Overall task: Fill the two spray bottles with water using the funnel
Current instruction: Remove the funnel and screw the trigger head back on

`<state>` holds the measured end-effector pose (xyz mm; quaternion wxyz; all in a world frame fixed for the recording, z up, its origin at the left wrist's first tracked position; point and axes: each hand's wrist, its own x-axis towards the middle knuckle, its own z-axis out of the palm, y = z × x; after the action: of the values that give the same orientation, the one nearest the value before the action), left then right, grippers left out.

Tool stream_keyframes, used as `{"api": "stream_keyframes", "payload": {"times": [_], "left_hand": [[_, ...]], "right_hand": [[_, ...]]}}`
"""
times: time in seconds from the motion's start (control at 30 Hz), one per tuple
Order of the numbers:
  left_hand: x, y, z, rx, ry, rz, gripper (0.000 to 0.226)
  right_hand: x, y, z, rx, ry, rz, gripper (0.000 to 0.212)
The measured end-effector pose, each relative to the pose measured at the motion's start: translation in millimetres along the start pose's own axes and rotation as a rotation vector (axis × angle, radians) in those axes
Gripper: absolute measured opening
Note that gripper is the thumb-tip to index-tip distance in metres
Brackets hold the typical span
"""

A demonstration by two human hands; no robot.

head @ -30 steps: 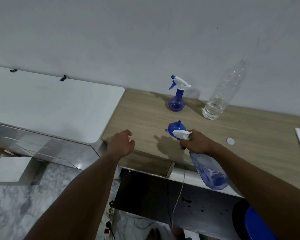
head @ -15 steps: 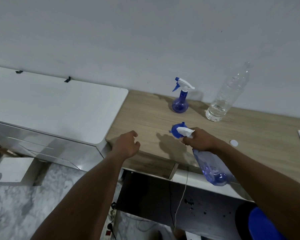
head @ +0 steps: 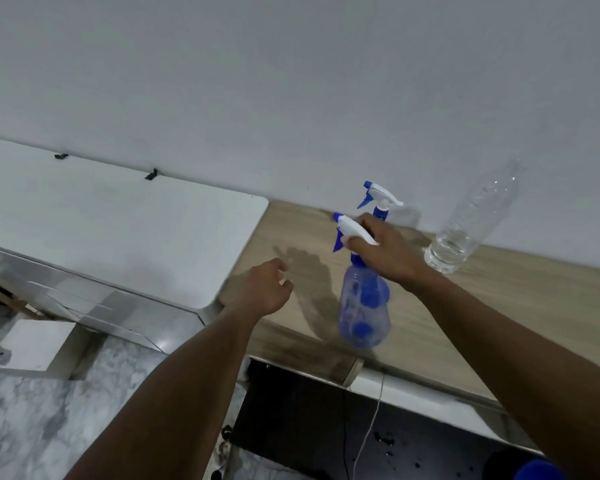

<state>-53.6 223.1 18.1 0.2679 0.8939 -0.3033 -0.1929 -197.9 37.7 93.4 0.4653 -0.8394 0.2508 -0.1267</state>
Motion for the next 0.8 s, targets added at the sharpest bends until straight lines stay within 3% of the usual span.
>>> {"api": "stream_keyframes", "payload": {"times": [0.1,0.2,0.57,0.7,0.8], "left_hand": [[13.0,7.1,-13.1,-0.02,0.061,-0.015,0.036],[27.3,14.2,-22.3,-0.033,0.078,-0.024,0.039],[54.2,25.8,-12.6,-0.016,0.13,-0.081,0.04],[59.9,33.4,-3.1,-0.025,0.11,-0.082,0.039],[62.2,40.9,4.9,-0.025,0.088,-0.078,0.038]], "right_hand": [[37.2,-24.8,-10.6,-0.073,0.159,-0.162,0.016],[82.2,-33.6,-16.8,-0.166,0.209,-0.23,0.02],[206.2,1.3,6.2,-0.844,0.188,-0.193,0.016],[222.4,17.8,9.3,-0.907,0.192,-0.152,0.018],[226.6,14.4,4.1,-0.954,0.088,-0.108,0.035]]}}
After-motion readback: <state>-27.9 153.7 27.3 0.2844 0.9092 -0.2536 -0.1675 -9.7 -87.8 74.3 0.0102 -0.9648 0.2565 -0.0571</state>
